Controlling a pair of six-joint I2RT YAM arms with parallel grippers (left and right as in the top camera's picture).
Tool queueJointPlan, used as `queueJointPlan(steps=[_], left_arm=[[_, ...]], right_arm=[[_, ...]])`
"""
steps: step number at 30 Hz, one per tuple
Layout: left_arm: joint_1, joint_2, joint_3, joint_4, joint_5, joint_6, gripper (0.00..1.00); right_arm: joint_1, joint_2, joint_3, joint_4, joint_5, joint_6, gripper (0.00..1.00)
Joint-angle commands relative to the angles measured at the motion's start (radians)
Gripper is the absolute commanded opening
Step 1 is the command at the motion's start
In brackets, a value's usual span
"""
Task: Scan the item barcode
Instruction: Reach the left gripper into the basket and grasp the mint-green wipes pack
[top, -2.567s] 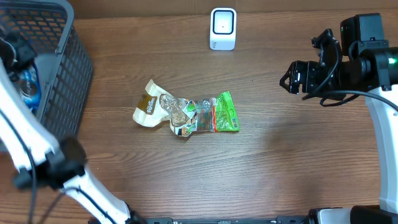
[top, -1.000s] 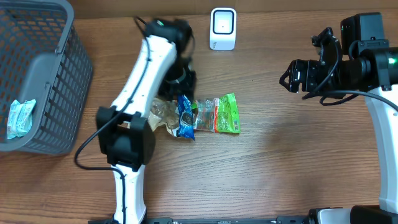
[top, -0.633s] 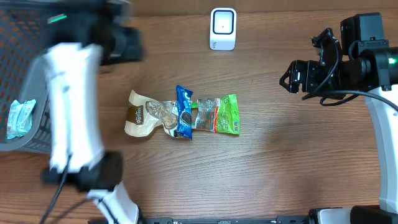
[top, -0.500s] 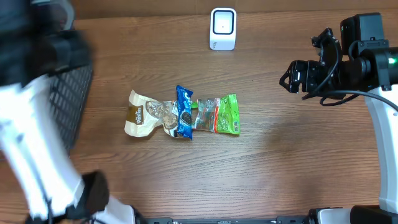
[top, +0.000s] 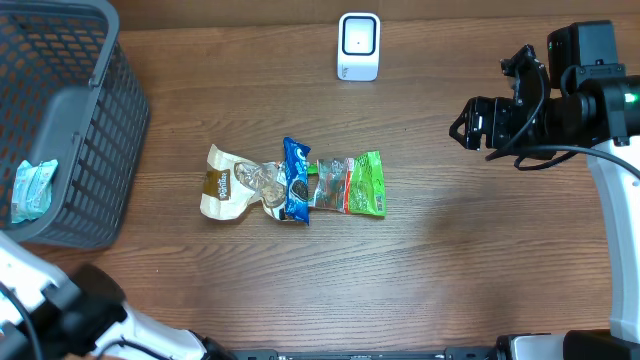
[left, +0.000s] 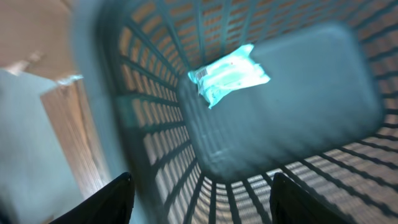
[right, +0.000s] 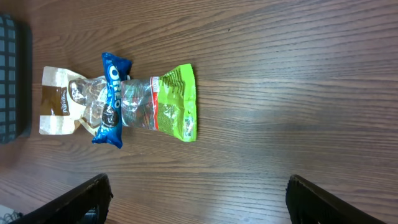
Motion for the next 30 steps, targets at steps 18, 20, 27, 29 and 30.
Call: queueJointPlan(steps=[18,20,27,29,30], left_arm=[[-0.043,0.469,-0.006,0.204,-0.051,0.01,0.9],[-0.048,0.508,-0.006,0.198,-0.058,-0.006,0.91],[-0.06,0.613,-0.006,0.206,-0.189,-0.05,0.93],[-0.061,0.634,-0.006,0.22,-0.203,-0.05,0.92],[-0.063,0.644,-0.006,0.228,-0.204,-0.05,0.92]], right_arm=[[0.003,0.0,0.0,0.002,0.005,-0.011,0.93],[0.003,0.0,0.0,-0.002,0.005,-0.011,0.93],[0.003,0.0,0.0,-0.032,0.021,-0.011,0.95],[0.003,0.0,0.0,-0.044,0.045,-0.01,0.94],[0.003,0.0,0.0,-0.047,0.048,-0.01,0.94]])
